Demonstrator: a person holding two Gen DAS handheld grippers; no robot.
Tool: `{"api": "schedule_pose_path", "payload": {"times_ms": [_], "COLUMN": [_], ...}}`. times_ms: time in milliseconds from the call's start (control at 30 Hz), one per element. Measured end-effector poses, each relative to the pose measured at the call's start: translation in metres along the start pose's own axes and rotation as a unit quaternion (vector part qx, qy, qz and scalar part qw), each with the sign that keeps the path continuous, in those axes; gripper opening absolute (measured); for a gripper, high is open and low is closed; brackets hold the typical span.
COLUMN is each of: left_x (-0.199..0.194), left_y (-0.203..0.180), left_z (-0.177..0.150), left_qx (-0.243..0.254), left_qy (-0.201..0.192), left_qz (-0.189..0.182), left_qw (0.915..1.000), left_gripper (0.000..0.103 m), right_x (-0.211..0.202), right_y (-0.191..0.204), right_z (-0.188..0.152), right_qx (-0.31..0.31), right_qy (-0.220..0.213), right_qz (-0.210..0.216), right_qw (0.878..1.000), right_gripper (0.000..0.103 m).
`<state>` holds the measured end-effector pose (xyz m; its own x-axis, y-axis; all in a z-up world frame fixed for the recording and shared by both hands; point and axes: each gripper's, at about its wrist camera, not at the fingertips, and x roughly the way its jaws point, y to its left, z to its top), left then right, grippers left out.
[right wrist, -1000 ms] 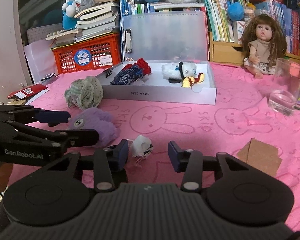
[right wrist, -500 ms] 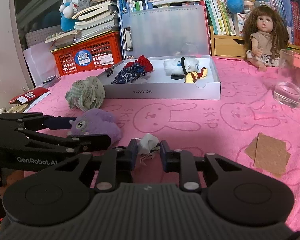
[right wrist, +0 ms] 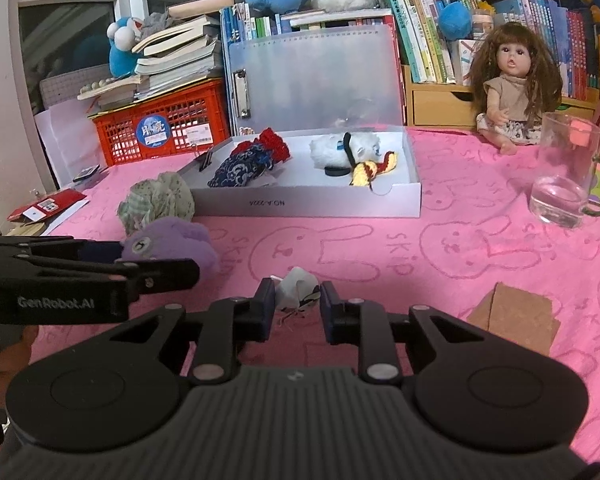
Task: Organize objects
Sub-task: 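Carry the purple plush with the left gripper while the right gripper carries the tissue into the box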
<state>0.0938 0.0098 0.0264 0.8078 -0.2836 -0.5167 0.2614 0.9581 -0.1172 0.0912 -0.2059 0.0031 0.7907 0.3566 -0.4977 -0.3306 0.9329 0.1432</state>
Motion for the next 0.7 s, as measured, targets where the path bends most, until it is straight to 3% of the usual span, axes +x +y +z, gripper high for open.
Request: {"api": "schedule_pose_path", "payload": {"times_ms": [700], "left_x": [0.034], "left_y": [0.017], "left_z": [0.054], "left_qx": [-0.043], "left_qy": [-0.019], "left_qz": [0.019], "left_qw": [0.9987], "left_gripper": [0.066], "right_x": [0.026], "right_y": [-0.017], "right_z": [0.055], "right_qx": [0.017], "right_qy": [-0.037], "right_qz": [-0.038], "right_qw": [0.998], "right_gripper": [0.028]}}
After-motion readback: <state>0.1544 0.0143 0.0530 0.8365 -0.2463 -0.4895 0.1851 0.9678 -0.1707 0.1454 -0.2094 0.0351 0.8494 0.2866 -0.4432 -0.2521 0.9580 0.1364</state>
